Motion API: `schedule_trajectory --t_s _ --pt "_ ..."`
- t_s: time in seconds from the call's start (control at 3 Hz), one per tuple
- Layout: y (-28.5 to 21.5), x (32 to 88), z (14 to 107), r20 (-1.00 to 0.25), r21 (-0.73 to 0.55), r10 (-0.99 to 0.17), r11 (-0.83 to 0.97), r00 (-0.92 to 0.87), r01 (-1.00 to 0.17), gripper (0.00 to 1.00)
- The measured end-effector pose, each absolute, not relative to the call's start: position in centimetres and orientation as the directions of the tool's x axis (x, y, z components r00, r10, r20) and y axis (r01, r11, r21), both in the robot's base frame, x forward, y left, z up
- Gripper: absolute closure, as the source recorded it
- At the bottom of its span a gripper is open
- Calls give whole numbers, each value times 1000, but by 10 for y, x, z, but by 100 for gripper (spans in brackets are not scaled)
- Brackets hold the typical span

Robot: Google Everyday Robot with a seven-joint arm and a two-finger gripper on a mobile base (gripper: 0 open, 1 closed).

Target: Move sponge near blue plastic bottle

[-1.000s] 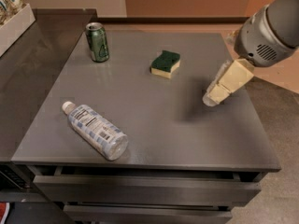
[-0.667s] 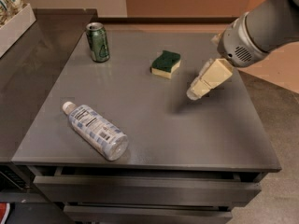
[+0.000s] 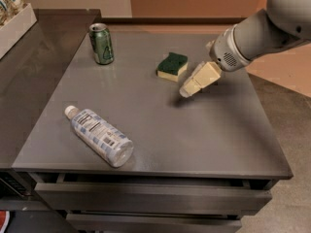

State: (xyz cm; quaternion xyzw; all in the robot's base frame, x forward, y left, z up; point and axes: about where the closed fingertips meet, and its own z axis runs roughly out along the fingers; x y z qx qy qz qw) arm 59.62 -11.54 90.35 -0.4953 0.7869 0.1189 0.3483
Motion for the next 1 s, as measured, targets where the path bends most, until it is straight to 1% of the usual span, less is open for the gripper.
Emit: schedule_trajectory --t_s 1.0 --pt "-94 660 862 -757 -80 -584 529 -294 -845 0"
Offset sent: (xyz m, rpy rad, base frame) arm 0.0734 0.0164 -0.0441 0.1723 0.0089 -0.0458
